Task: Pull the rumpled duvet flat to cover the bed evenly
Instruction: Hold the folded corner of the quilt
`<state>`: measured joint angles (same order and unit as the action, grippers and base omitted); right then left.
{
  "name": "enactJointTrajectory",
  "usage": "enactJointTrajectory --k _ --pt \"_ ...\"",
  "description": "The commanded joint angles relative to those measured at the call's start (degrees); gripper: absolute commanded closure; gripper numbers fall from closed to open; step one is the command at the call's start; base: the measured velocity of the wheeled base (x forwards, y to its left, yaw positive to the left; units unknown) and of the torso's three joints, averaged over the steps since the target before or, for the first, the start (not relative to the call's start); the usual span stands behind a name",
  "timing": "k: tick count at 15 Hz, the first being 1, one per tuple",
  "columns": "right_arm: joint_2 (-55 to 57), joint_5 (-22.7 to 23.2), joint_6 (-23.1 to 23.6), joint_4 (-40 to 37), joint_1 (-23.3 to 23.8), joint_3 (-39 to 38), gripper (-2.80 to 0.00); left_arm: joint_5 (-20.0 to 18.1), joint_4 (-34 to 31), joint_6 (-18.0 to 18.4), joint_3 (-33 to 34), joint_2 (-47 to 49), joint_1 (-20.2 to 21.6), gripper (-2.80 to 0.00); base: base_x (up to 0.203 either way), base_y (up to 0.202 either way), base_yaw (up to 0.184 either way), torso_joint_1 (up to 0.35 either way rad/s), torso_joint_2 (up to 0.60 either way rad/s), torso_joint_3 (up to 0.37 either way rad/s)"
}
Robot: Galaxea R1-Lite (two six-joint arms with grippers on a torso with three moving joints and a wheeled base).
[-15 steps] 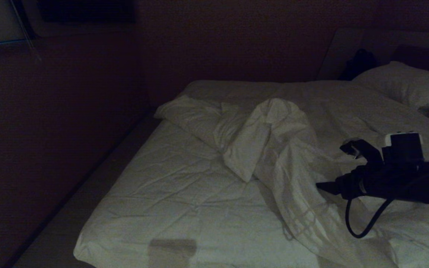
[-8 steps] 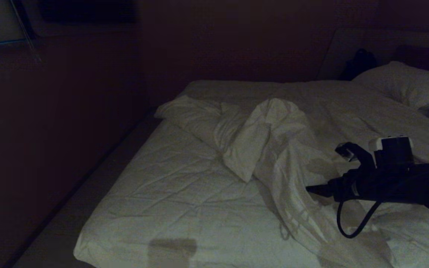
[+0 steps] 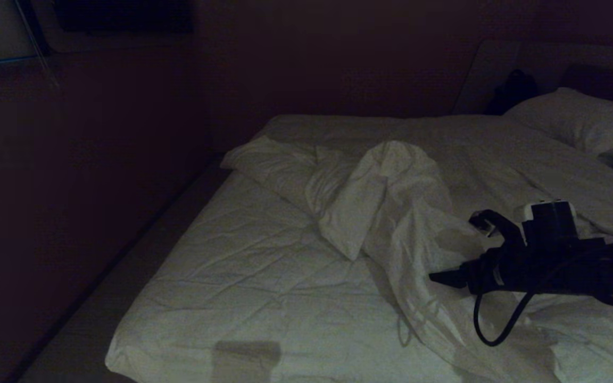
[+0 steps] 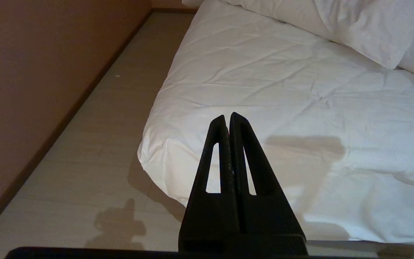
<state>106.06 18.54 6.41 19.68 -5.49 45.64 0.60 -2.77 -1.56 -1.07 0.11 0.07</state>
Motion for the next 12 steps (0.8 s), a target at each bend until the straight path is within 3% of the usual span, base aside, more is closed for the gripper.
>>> enactJointTrajectory --k 1,9,10,12 --pt "0.4 0.0 0.2 0.2 -0.1 0.0 -2.8 0.0 0.0 0.0 -0.1 0.0 0.0 0.0 0.0 0.0 0.0 0.0 0.0 0.0" --pt "0.4 -0.3 0.5 0.2 -0.3 -0.2 -2.8 0.0 0.0 0.0 0.0 0.0 0.0 0.0 0.0 0.0 0.0 0.0 0.0 0.0" --pt "0.4 -0.3 0.5 0.3 -0.3 -0.2 0.0 0.0 0.0 0.0 0.0 0.0 0.0 0.0 0.0 0.0 0.0 0.0 0.0 0.0" --pt "0.4 -0.3 0.5 0.2 -0.3 -0.1 0.0 0.0 0.0 0.0 0.0 0.0 0.0 0.0 0.0 0.0 0.0 0.0 0.0 0.0"
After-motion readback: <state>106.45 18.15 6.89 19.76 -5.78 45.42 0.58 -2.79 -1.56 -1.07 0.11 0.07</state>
